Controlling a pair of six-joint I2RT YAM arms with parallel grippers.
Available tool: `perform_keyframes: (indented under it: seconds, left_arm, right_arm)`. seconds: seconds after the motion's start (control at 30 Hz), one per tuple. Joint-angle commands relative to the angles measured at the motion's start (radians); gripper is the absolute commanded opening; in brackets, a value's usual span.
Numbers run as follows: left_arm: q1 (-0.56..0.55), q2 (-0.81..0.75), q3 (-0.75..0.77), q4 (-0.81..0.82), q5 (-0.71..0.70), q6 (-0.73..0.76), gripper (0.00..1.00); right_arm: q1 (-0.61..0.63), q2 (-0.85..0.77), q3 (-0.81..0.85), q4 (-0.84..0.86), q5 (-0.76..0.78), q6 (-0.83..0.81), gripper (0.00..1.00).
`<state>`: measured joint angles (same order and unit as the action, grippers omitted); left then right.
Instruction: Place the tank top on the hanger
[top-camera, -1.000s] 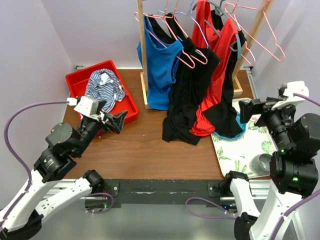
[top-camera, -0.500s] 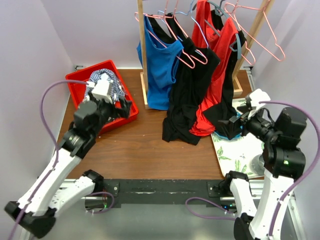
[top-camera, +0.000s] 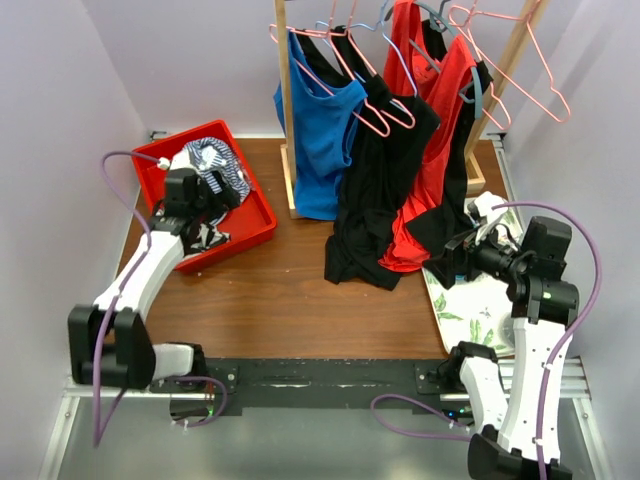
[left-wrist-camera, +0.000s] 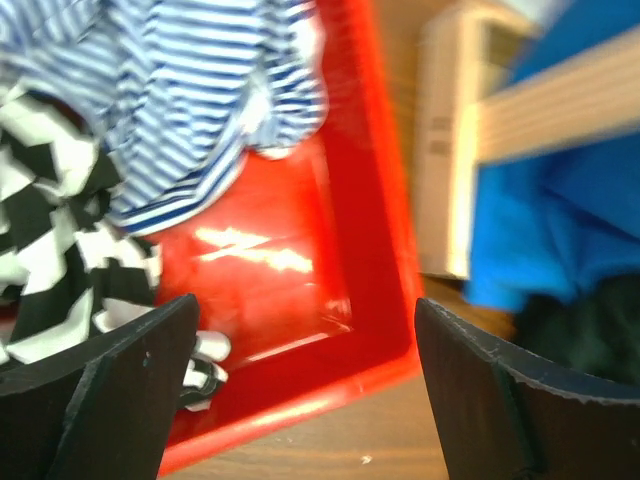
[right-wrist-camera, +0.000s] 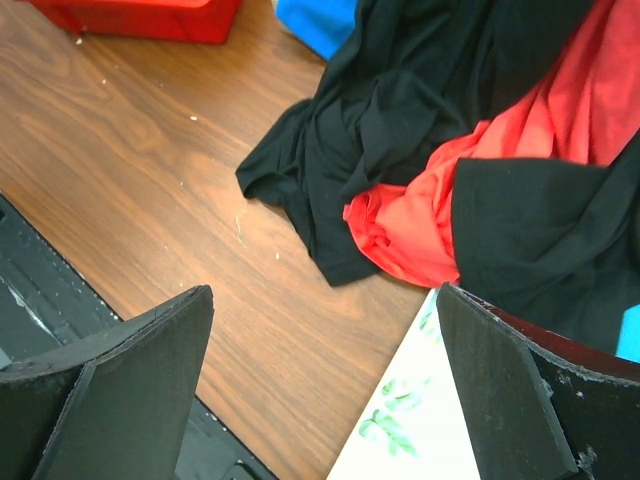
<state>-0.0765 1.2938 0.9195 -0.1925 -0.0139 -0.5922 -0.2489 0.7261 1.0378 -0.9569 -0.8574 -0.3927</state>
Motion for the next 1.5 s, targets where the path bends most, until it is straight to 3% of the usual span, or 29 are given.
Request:
perform_keyframes:
  seconds: [0.0, 0.17, 0.4, 0.5, 0.63, 0.7, 0.73, 0.83, 0.93, 0.97, 1.03, 1.07, 1.27, 1.47]
  left_arm:
    - [0.004, 0.129, 0.184, -0.169, -0.256, -0.156, 0.89]
    - [0.003, 0.156, 0.197, -0.289, -0.402, -0.216, 0.81]
    - [0.004, 0.186, 0.169, -0.332, -0.431, -0.253, 0.74]
    - [0.004, 0.278, 0.211, -0.395, -0.426, -0.287, 0.60]
    - [0.006, 0.326, 0.234, -0.420, -0.403, -0.296, 0.24]
    - [0.004, 0.277, 0.240, -0.415, -0.419, -0.287, 0.19]
    - [0.004, 0.244, 0.239, -0.406, -0.429, -0.278, 0.10]
    - [0.004, 0.044, 0.216, -0.291, -0.429, -0.207, 0.00]
    - [0.003, -0.216, 0.177, -0.064, -0.307, -0.091, 0.00]
    - [0.003, -0.249, 0.177, 0.035, -0.217, -0.049, 0.00]
    - [0.001, -0.287, 0.212, 0.076, -0.137, -0.028, 0.00]
    - [0.001, -0.289, 0.258, 0.102, -0.027, 0.014, 0.00]
    - [-0.055, -0.265, 0.410, 0.177, 0.323, 0.043, 0.00]
    - [-0.189, -0.242, 0.519, 0.248, 0.491, 0.037, 0.00]
  right_arm:
    - [0.000, -0.007, -0.033, 0.089, -0.026, 0.012, 0.99]
    - [0.000, -0.005, -0.053, 0.104, 0.000, 0.012, 0.99]
    - [0.002, -0.004, -0.055, 0.118, 0.014, 0.023, 0.99]
    - [0.002, -0.005, -0.042, 0.110, 0.015, 0.023, 0.99]
    - [0.002, -0.004, -0.021, 0.090, 0.021, 0.015, 0.99]
    - [0.003, -0.004, -0.007, 0.075, 0.026, 0.008, 0.98]
    - [0.002, -0.004, -0.005, 0.072, 0.026, 0.006, 0.99]
    - [0.002, -0.001, 0.004, 0.069, 0.026, 0.006, 0.99]
    - [0.003, 0.002, 0.007, 0.089, 0.021, 0.021, 0.99]
    - [0.002, 0.004, 0.010, 0.092, 0.020, 0.031, 0.99]
    - [0.002, 0.006, 0.014, 0.093, 0.015, 0.032, 0.99]
    - [0.000, 0.007, 0.021, 0.090, 0.015, 0.035, 0.99]
    - [0.002, 0.006, 0.051, 0.057, 0.023, 0.009, 0.99]
    - [0.002, 0.004, 0.068, 0.035, 0.012, -0.017, 0.99]
